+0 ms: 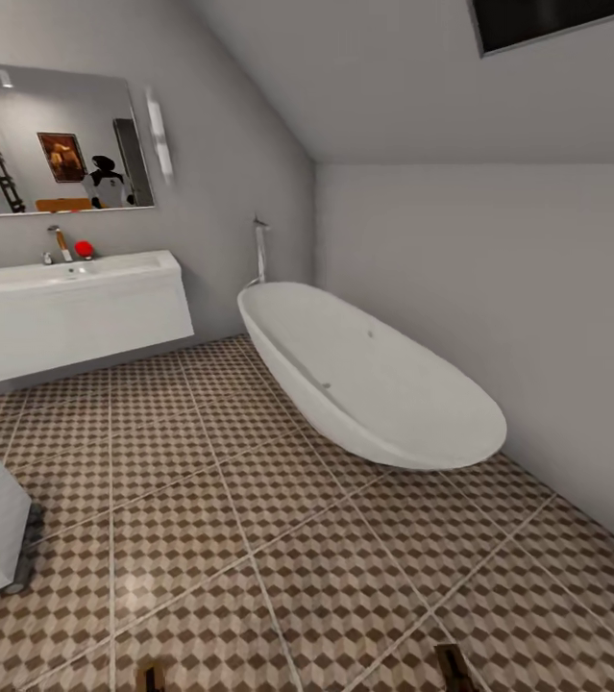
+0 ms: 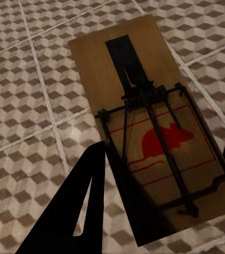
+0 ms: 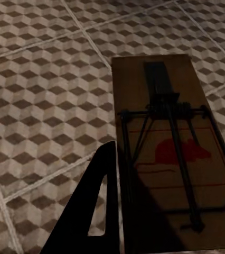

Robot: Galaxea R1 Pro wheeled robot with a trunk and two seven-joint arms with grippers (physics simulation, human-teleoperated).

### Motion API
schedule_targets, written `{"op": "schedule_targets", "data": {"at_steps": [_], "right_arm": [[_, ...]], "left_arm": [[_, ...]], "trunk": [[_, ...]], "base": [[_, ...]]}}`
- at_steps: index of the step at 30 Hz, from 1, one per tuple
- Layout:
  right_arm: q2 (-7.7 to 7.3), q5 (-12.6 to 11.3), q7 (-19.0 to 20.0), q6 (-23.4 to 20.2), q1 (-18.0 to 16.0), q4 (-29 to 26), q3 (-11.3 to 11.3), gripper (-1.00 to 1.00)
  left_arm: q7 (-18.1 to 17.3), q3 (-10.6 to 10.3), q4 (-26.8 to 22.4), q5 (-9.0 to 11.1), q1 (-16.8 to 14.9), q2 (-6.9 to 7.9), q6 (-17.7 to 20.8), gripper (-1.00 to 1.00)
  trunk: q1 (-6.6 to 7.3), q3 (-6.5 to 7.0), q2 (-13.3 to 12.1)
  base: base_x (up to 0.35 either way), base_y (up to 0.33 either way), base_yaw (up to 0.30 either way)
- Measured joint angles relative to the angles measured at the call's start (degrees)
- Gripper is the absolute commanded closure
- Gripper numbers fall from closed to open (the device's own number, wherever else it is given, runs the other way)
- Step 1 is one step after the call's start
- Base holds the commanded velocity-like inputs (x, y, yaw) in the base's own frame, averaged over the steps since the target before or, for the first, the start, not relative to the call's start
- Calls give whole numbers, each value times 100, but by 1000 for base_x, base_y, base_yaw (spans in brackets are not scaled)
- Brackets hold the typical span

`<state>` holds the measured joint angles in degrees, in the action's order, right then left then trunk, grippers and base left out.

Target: Take the four mousetraps from the cabinet in the bathroom and place them on the bathroom floor. Make sure all four end up on the same floor surface, and ensure that at least two of them are either under or directly next to the same bathroom sink.

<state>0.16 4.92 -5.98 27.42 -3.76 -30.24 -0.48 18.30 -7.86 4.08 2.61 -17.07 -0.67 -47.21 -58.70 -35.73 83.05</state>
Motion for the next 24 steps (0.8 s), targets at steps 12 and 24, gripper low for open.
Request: {"op": "schedule_targets", "data": {"at_steps": [12, 24], "right_arm": [[0, 0, 3, 0, 0, 0, 1, 100], [0, 0, 3, 0, 0, 0, 2, 100]], "left_arm": [[7, 0, 0, 0, 0, 0, 1, 100], [7, 0, 0, 0, -1, 0, 0, 100]], "trunk": [[0, 0, 0], [0, 0, 0]], "base": [[291, 65, 266], [304, 61, 266]]}}
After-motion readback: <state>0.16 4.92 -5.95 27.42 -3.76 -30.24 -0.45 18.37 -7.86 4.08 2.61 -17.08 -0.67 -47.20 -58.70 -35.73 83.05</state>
